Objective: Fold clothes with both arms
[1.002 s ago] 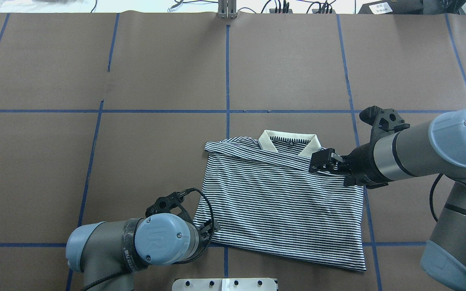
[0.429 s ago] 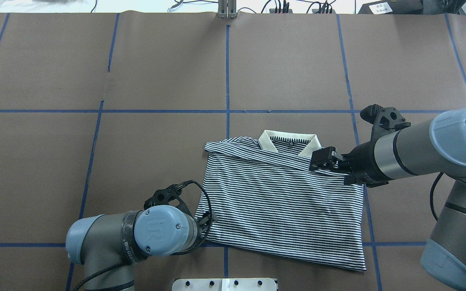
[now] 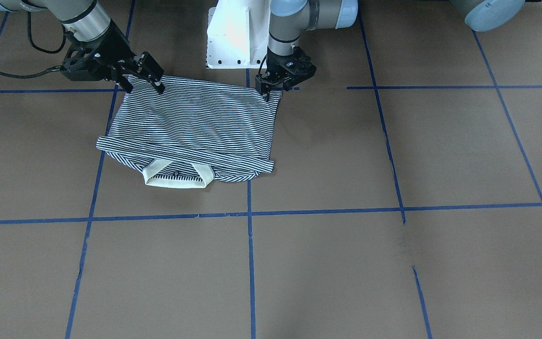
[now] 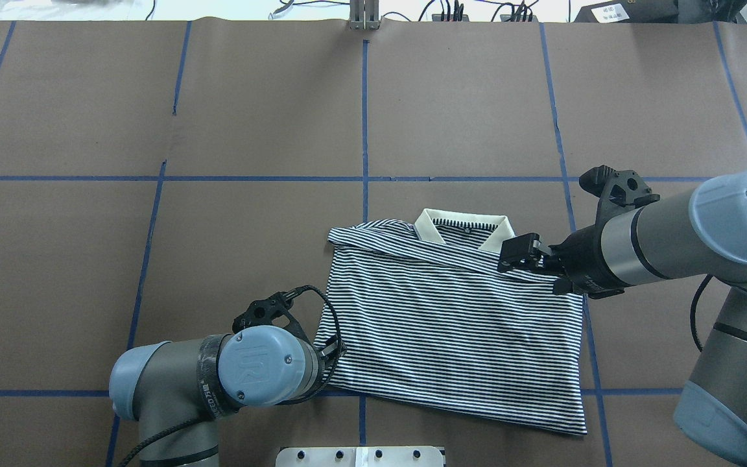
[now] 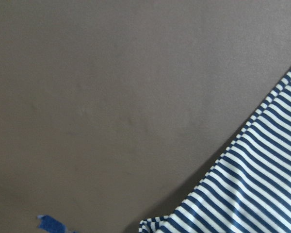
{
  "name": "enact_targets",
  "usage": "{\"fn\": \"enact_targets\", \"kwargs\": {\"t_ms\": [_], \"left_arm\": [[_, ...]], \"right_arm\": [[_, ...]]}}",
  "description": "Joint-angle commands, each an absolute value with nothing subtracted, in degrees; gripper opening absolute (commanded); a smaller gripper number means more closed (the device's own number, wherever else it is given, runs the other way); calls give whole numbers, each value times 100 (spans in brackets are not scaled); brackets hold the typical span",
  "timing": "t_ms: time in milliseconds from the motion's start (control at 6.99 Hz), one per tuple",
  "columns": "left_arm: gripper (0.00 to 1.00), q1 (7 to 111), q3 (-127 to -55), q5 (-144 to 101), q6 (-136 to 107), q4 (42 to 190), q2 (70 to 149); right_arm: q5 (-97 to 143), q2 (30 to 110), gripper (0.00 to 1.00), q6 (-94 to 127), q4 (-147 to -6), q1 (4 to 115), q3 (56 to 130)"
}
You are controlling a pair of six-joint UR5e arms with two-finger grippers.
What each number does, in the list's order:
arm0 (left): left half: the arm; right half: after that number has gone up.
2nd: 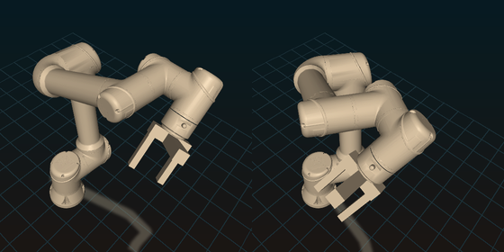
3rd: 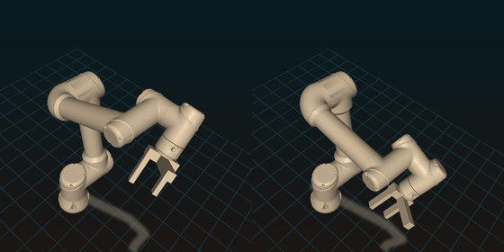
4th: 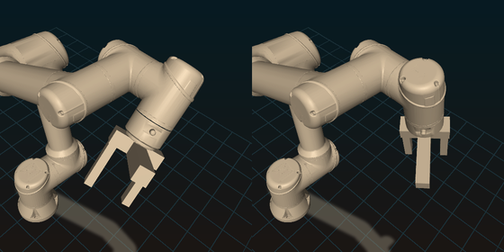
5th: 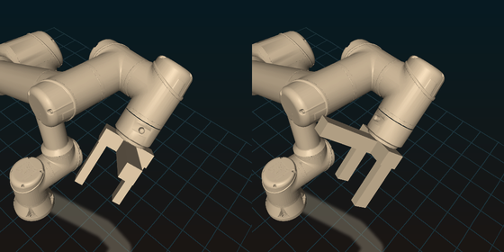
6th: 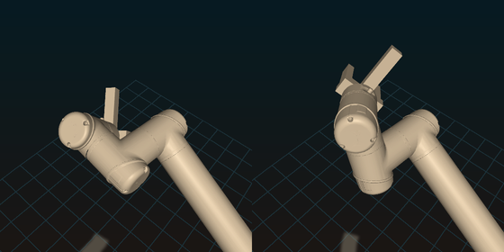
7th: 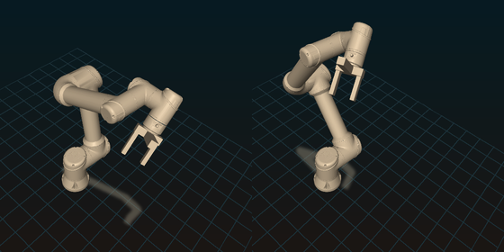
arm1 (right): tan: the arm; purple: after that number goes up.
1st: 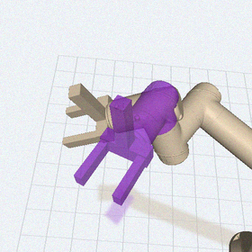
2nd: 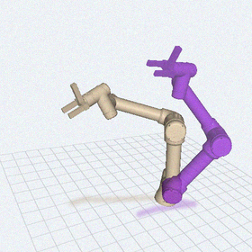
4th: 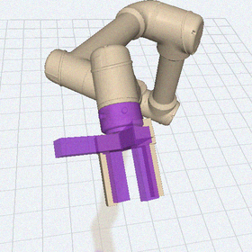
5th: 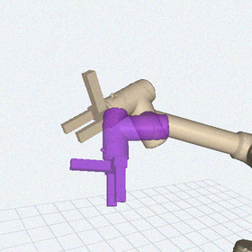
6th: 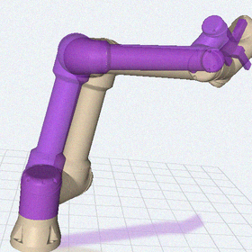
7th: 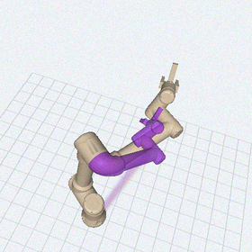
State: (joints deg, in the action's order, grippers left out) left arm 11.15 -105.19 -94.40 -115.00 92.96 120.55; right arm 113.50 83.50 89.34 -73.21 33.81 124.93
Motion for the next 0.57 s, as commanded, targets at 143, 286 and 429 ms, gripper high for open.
{"fn": "enact_targets", "kwargs": {"t_ms": [143,286,429], "left_arm": [[16,1107,-10512,-9422,-11487,9290,12041],[0,1107,-10529,-9413,-11479,9290,12041],[0,1116,-10608,-9422,-11113,9247,12050]], "right_arm": [[11391,8350,100,8938,-7321,3419,12489],[11408,8350,100,8938,-7321,3445,12489],[11417,8350,100,8930,-7321,3471,12489]]}}
